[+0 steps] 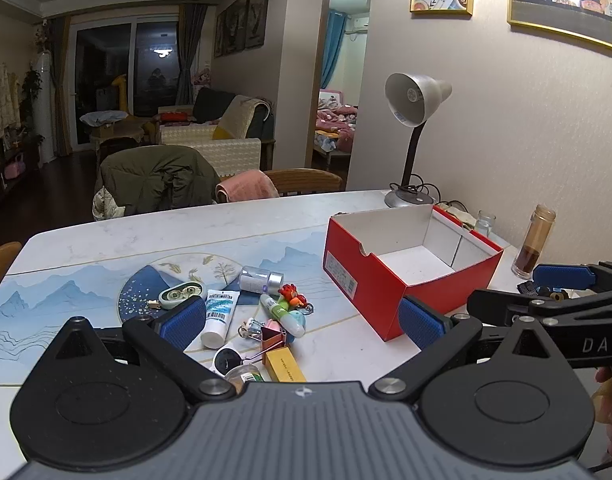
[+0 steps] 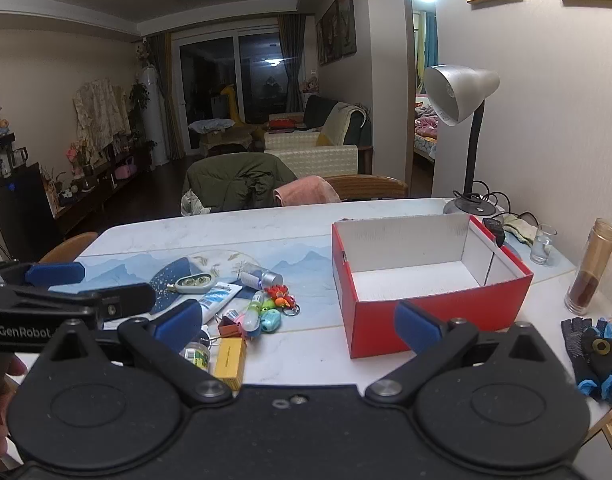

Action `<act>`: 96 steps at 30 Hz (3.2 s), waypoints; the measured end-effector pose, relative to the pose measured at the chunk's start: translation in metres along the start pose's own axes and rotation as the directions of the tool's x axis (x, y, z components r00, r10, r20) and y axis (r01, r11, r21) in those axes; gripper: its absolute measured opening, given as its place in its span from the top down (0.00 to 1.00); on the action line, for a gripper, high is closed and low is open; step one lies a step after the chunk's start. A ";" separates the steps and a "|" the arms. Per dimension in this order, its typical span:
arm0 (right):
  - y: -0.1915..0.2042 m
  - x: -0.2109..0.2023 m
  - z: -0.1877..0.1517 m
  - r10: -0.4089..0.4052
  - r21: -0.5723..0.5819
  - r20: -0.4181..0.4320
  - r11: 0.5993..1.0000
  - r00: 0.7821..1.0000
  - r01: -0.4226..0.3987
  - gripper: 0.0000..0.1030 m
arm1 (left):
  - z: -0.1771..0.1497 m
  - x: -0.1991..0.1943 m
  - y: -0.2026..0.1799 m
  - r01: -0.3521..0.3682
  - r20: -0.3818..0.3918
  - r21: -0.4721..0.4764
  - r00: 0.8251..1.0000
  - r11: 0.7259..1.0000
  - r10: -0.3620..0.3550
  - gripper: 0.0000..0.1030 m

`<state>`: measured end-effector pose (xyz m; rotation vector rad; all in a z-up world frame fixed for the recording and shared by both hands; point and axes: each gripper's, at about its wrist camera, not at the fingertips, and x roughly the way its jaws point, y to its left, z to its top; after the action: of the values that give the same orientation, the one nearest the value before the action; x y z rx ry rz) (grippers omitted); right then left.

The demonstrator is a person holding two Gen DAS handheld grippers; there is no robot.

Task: Organize rigid objects
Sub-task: 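Move both tools toward the cluttered items on the mat, then grasp the green-capped toothpick jar with left tool while right tool grasps yellow box, then carry jar and yellow box into the shoebox and open both tools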

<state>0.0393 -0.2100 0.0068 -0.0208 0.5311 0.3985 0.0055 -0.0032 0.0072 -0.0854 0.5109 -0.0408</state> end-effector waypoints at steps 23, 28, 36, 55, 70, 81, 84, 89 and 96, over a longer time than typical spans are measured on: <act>0.000 0.068 0.004 0.032 -0.011 -0.125 0.999 0.992 -0.033 0.09 | -0.034 0.069 0.045 -0.015 -0.145 -0.030 0.989 0.999 0.011 0.00; 0.009 0.099 -0.005 0.051 -0.043 -0.202 0.997 0.978 -0.061 0.18 | -0.054 0.091 0.051 -0.053 -0.200 -0.024 0.979 0.998 0.048 0.00; 0.028 0.141 -0.019 0.098 -0.091 -0.310 0.987 0.946 -0.132 0.26 | -0.071 0.102 0.064 -0.053 -0.234 -0.054 0.972 0.997 0.039 0.01; 0.064 0.230 -0.039 0.119 -0.119 -0.539 0.969 0.834 -0.215 0.48 | -0.091 0.148 0.041 -0.058 -0.304 0.018 0.951 0.998 0.061 0.29; 0.059 0.243 -0.046 0.120 -0.095 -0.578 0.973 0.807 -0.212 0.73 | -0.097 0.159 0.049 -0.065 -0.386 -0.074 0.922 0.995 0.031 0.53; 0.027 0.207 -0.045 0.151 -0.016 -0.565 0.981 0.811 -0.194 0.73 | -0.095 0.145 0.050 -0.083 -0.383 -0.107 0.923 0.991 0.036 0.54; 0.019 0.193 -0.042 0.159 -0.003 -0.556 0.981 0.816 -0.193 0.73 | -0.091 0.139 0.049 -0.083 -0.378 -0.113 0.925 0.990 0.035 0.56; 0.007 0.169 -0.032 0.173 0.010 -0.525 0.980 0.833 -0.197 0.73 | -0.084 0.130 0.045 -0.069 -0.361 -0.118 0.932 0.991 0.022 0.56; -0.012 0.144 -0.013 0.178 0.027 -0.479 0.982 0.860 -0.188 0.73 | -0.061 0.117 0.030 -0.037 -0.306 -0.124 0.952 0.992 -0.003 0.56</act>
<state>0.1506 -0.1706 -0.0768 -0.0921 1.0274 0.5914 0.0782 0.0157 -0.1052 -0.2030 0.8253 -0.0038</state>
